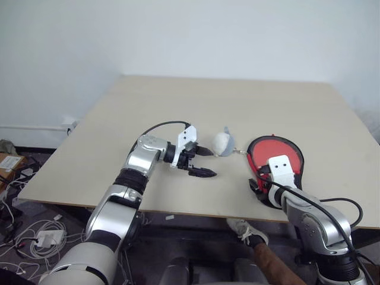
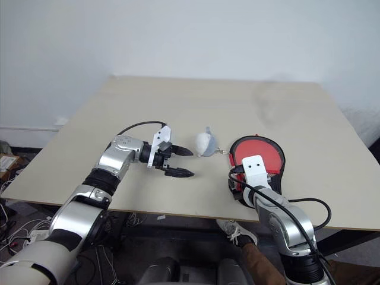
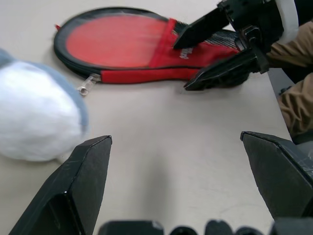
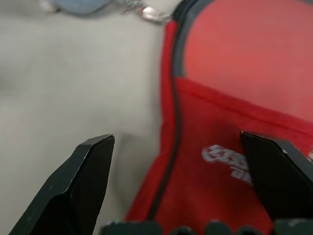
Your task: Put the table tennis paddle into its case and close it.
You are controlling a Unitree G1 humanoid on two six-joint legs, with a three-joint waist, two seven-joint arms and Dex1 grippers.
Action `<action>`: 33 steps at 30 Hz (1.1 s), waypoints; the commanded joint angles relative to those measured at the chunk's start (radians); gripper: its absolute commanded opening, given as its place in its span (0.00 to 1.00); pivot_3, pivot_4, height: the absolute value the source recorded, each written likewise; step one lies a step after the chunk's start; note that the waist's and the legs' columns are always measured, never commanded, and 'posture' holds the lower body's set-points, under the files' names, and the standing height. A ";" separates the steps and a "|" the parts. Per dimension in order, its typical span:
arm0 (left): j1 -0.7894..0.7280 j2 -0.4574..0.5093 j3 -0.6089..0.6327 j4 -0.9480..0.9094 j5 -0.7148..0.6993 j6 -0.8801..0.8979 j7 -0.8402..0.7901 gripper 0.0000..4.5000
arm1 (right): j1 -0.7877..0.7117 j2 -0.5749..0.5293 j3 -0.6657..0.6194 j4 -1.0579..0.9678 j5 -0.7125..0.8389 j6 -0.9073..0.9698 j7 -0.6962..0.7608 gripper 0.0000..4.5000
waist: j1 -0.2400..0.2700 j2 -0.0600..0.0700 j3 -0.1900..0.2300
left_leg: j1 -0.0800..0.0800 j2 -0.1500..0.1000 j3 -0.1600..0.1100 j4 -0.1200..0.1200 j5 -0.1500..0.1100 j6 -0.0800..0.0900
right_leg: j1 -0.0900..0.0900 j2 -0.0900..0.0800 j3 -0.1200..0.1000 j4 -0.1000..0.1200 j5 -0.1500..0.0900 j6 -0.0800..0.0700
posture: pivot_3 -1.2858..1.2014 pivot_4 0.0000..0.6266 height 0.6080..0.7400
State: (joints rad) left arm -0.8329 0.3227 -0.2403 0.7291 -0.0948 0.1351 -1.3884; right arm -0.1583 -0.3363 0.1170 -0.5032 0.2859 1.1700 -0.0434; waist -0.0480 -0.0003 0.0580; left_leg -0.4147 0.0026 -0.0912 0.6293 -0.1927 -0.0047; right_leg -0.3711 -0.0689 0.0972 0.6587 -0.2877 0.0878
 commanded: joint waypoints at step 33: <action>0.021 -0.031 -0.052 -0.153 0.006 -0.002 0.038 1.00 | -0.070 0.082 -0.092 -0.026 -0.122 0.164 0.029 0.01 | 0.001 -0.003 -0.001 | 0.001 0.000 0.000 0.002 0.000 0.000 | 0.002 0.000 0.000 0.000 0.000 0.000 | 0.52 0.00 1.00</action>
State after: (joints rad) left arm -0.7921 0.2917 -0.2976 0.6117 -0.0859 0.1363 -1.3546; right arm -0.2135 -0.2691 0.0863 -0.5031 0.1448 1.3302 -0.0383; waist -0.0466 -0.0032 0.0567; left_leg -0.4137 0.0023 -0.0916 0.6310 -0.1927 -0.0047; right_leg -0.3693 -0.0692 0.0967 0.6590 -0.2876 0.0879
